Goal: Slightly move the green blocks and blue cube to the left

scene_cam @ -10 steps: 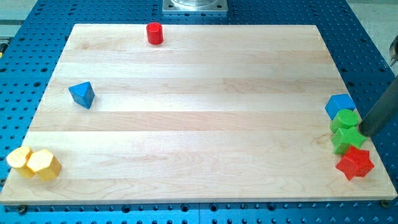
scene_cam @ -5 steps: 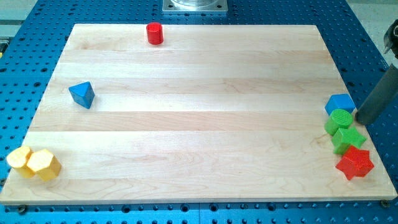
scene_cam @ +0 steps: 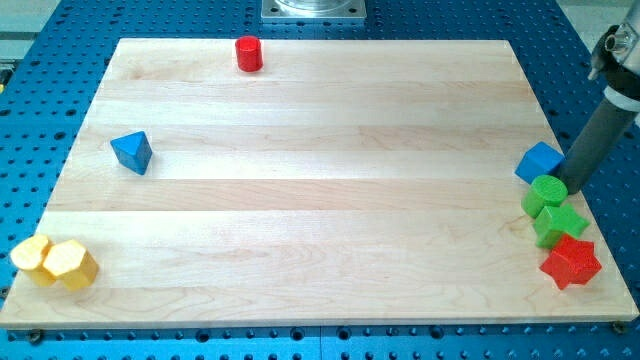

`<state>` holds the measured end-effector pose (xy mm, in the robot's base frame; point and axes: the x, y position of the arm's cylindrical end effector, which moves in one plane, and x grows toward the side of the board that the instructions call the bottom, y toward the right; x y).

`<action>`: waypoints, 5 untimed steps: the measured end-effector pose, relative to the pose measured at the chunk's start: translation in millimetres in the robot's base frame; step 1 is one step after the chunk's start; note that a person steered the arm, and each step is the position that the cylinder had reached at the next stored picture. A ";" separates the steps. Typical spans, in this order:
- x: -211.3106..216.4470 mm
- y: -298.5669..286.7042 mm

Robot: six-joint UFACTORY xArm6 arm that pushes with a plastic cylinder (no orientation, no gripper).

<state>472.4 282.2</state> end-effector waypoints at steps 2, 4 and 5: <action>-40.8 36.3; -31.6 4.8; -29.7 -3.7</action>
